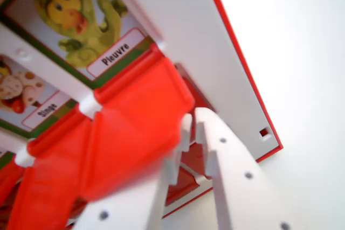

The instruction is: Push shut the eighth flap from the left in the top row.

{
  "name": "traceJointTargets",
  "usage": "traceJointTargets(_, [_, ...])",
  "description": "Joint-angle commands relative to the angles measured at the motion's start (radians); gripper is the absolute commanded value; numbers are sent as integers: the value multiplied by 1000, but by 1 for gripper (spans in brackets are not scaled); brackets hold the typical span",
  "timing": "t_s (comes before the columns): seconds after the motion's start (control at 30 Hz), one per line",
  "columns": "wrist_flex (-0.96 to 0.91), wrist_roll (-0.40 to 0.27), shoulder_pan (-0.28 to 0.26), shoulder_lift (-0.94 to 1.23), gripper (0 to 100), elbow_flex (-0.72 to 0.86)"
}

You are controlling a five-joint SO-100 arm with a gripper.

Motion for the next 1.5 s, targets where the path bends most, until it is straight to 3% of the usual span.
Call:
traceJointTargets(0.0, [-86, 35, -3, 49, 0, -120])
traceJointTargets(0.9, [-319, 163, -8, 94, 0, -92])
traceJointTargets(1.0, [-265, 118, -17, 115, 0, -109])
traceJointTargets(1.3, [129, -107, -54, 302, 0, -245])
traceJointTargets(1.47, [308, -183, -81, 465, 0, -242])
